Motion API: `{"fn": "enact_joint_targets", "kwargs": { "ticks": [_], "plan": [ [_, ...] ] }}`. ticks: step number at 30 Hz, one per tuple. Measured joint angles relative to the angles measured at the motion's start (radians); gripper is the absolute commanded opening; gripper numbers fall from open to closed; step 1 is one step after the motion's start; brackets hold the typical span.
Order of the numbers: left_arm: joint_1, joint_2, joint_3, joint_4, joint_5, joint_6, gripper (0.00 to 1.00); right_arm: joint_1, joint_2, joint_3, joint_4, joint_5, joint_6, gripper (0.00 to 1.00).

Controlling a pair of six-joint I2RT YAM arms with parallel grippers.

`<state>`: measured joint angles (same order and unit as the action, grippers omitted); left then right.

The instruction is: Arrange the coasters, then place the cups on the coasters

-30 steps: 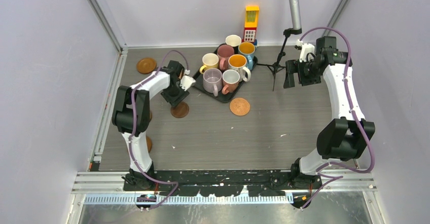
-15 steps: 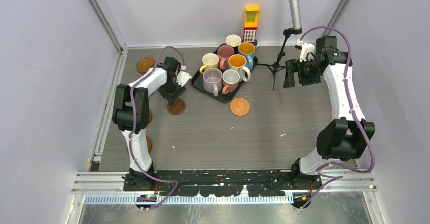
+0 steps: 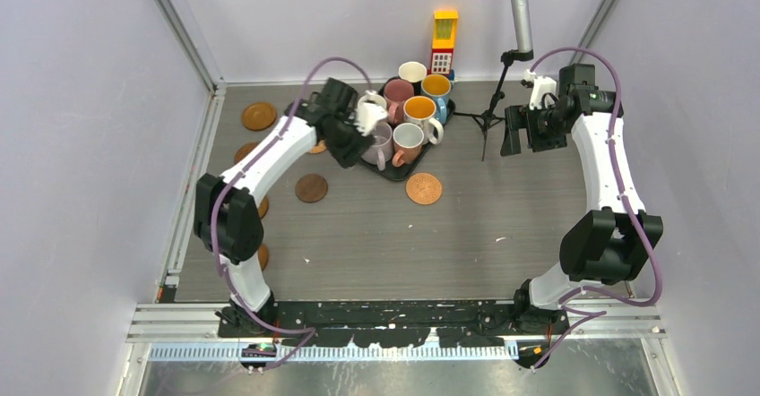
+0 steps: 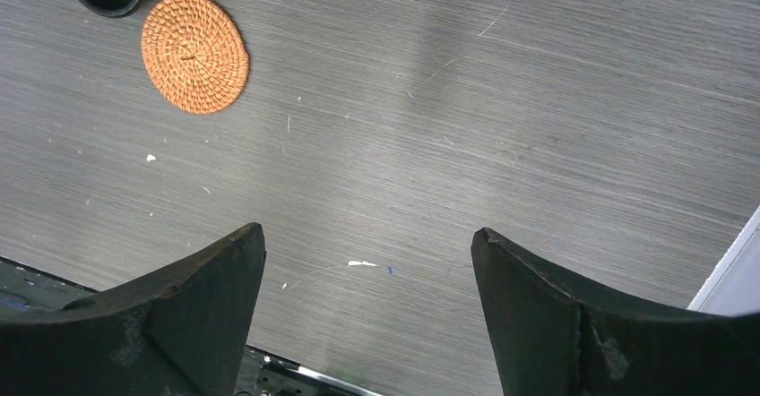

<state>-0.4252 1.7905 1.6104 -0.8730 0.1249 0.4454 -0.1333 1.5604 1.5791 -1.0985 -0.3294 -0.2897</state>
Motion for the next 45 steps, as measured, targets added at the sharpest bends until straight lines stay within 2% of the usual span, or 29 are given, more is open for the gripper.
{"fn": "enact_joint_targets", "kwargs": {
  "ticks": [4,10,18,22,28,32,40,45],
  "plan": [
    [-0.178,0.039,0.080,0.001,0.032,-0.033,0.56,-0.008,-0.002,0.000,-0.009,-0.005,0.005,0.89],
    [-0.378,0.277,0.327,0.006,0.051,-0.098,0.52,-0.032,-0.018,0.000,-0.025,-0.009,0.008,0.89],
    [-0.444,0.608,0.618,-0.023,0.014,-0.167,0.45,-0.068,-0.056,-0.002,-0.039,-0.013,0.004,0.89],
    [-0.442,0.687,0.687,-0.031,-0.008,-0.185,0.43,-0.074,-0.069,-0.008,-0.041,-0.013,0.003,0.89],
    [-0.438,0.700,0.680,-0.042,-0.024,-0.203,0.40,-0.079,-0.070,-0.015,-0.045,-0.013,-0.004,0.89],
    [-0.433,0.676,0.614,-0.015,-0.017,-0.210,0.37,-0.079,-0.070,-0.015,-0.046,-0.013,-0.006,0.89],
    [-0.430,0.531,0.360,0.048,0.011,-0.211,0.36,-0.080,-0.070,-0.015,-0.047,-0.013,-0.008,0.89],
    [-0.430,0.384,0.119,0.083,0.022,-0.198,0.37,-0.080,-0.070,-0.015,-0.047,-0.017,-0.008,0.89]
  ]
}}
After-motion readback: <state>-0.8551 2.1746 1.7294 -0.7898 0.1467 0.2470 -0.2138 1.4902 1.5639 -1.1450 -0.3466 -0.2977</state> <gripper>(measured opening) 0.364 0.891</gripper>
